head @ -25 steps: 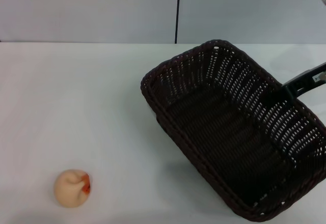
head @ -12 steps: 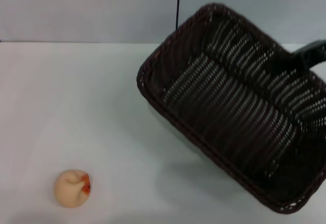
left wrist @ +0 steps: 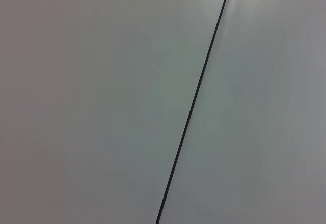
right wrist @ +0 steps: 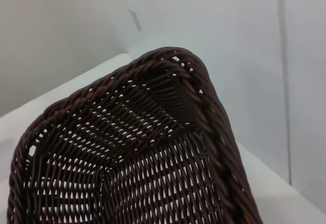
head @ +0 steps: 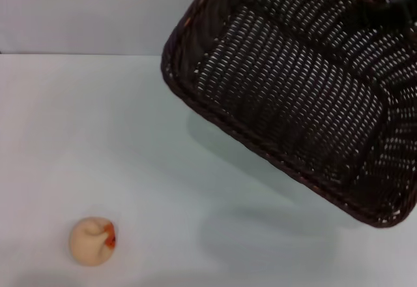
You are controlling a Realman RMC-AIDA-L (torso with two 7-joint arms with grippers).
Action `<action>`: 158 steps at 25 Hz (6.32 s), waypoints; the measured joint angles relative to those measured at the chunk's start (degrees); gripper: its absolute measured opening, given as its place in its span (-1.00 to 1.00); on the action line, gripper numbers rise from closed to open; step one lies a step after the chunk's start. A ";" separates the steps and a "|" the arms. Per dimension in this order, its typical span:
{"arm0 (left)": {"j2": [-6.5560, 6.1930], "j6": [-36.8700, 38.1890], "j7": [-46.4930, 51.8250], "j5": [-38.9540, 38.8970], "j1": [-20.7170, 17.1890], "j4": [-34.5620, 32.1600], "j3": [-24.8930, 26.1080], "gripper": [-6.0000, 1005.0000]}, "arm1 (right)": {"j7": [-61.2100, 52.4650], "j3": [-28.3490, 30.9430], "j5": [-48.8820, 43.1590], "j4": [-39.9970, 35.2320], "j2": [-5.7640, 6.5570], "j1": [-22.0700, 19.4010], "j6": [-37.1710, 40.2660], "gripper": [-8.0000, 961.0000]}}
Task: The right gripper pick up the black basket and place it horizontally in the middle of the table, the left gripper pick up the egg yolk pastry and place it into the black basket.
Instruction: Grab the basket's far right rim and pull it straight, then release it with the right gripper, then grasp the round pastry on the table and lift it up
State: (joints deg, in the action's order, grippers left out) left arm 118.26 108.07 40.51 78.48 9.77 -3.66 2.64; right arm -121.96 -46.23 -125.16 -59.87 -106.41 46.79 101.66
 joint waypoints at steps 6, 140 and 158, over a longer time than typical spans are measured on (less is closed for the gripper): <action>0.07 0.13 0.00 0.00 -0.20 0.77 0.00 -0.22 | 4.59 -6.88 -2.44 0.08 -1.21 4.59 -0.38 -0.68; -3.15 -10.85 15.06 40.30 -2.09 -20.16 -32.62 0.64 | 66.68 20.83 58.24 37.55 -11.88 -27.81 -21.25 -0.18; -2.93 -10.59 13.80 45.02 -0.03 -20.15 -32.49 -0.47 | 67.47 20.38 58.18 38.60 -11.88 -27.85 -21.41 -0.18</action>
State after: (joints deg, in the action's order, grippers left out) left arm 115.33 97.48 54.31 123.50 9.74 -23.82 -29.85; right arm -54.49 -25.85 -66.98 -21.27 -118.30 18.95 80.25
